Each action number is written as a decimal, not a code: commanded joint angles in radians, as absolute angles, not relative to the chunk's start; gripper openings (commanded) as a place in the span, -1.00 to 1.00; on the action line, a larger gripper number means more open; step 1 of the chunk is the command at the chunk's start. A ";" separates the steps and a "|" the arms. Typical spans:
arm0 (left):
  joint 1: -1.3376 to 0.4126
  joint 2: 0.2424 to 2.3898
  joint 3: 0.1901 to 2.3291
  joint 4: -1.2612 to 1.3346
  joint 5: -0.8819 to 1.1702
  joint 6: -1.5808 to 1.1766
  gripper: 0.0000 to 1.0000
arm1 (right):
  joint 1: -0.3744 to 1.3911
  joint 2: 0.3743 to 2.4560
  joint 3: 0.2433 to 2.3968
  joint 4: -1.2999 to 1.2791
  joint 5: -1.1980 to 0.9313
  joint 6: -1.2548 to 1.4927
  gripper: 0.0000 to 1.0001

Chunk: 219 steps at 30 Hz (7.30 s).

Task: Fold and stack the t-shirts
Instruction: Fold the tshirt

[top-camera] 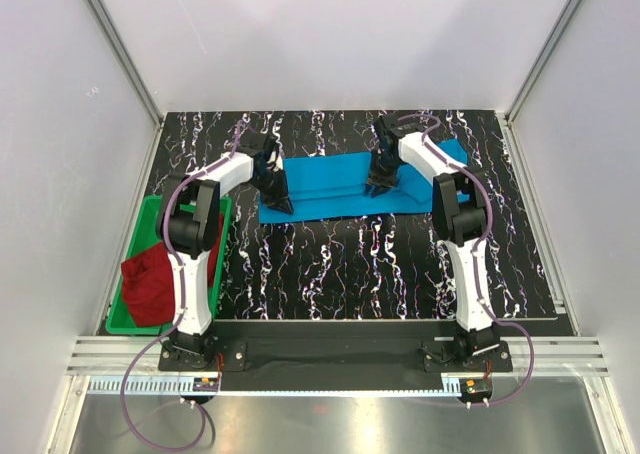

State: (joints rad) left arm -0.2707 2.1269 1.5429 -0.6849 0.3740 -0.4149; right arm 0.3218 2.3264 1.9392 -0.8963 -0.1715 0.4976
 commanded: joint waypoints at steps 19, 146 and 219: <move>-0.268 2.097 1.628 -0.724 0.368 -0.399 -0.56 | 0.322 2.301 2.154 -0.977 -0.023 0.393 -0.26; -0.778 2.419 1.807 0.186 0.431 -1.123 0.01 | -0.316 1.976 1.477 -0.627 -0.353 0.485 0.25; -0.721 2.508 1.957 0.252 0.485 -1.292 -0.82 | -0.328 2.077 1.517 -0.509 -0.477 0.626 -0.93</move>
